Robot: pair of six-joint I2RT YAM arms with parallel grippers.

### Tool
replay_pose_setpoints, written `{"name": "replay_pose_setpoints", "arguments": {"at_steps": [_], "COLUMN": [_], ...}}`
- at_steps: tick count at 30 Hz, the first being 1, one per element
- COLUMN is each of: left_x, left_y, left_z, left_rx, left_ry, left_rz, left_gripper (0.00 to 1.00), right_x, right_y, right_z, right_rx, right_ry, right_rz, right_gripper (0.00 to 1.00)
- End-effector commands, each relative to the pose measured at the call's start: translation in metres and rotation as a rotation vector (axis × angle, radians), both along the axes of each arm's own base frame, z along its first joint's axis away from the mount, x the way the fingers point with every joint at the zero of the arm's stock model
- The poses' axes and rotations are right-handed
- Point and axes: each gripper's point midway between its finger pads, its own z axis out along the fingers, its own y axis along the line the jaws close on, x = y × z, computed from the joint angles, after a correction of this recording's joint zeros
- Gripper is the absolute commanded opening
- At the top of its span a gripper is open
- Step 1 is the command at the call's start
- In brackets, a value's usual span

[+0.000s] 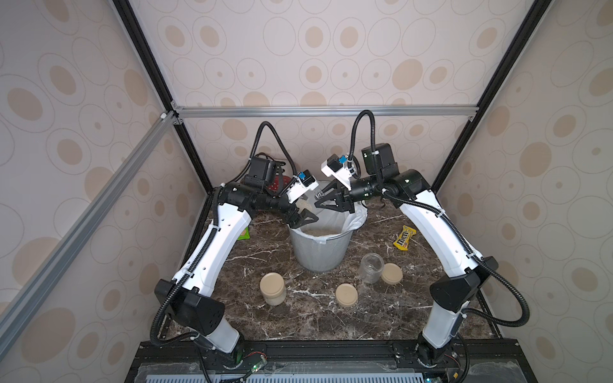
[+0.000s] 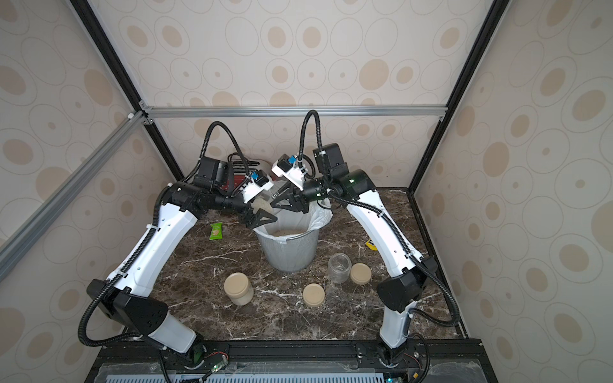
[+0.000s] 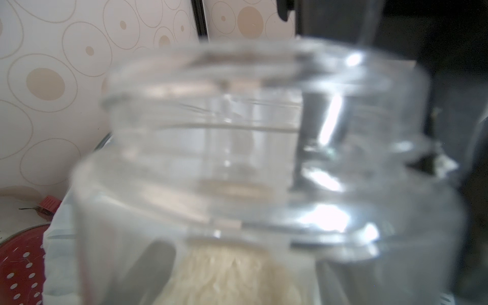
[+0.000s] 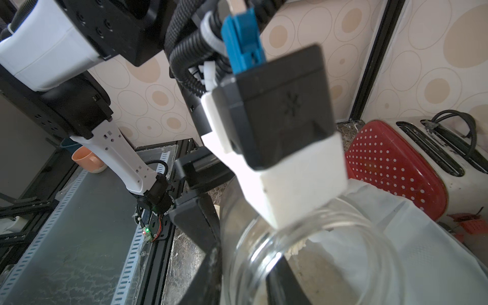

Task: Empty moldy rice from jars
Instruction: Pour the moldy rice from the jar into the trash bin.

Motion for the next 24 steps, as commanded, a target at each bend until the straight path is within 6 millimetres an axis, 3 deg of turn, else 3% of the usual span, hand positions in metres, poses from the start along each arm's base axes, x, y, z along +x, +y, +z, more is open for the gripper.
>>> {"name": "replay_pose_setpoints", "arguments": {"at_steps": [1,7,9,15,20,24], "left_x": [-0.005,-0.003,-0.003,0.005,0.01,0.01], "left_y": [-0.023,-0.022,-0.021,-0.015,-0.005,0.001], "left_z": [0.06,0.062,0.064,0.066,0.059,0.054], "left_rx": [-0.18,-0.199,-0.205,-0.214,-0.185,-0.162], "left_ry": [-0.145,-0.154,-0.162,-0.182,-0.188,-0.204], "left_rz": [-0.099,-0.077,-0.065,0.002,0.069,0.093], "left_gripper": [0.45,0.53,0.55,0.8,0.99,0.99], "right_x": [-0.01,-0.007,-0.006,0.0,0.006,0.01], "right_y": [0.019,0.021,0.02,0.017,0.011,0.006], "right_z": [-0.032,-0.033,-0.034,-0.028,-0.011,0.001], "right_rx": [-0.051,-0.054,-0.058,-0.057,0.004,0.031], "right_ry": [0.11,0.12,0.123,0.111,0.068,0.047], "right_rz": [0.061,0.045,0.034,-0.031,-0.092,-0.133], "right_gripper": [0.23,0.0,0.0,0.0,0.0,0.0]}}
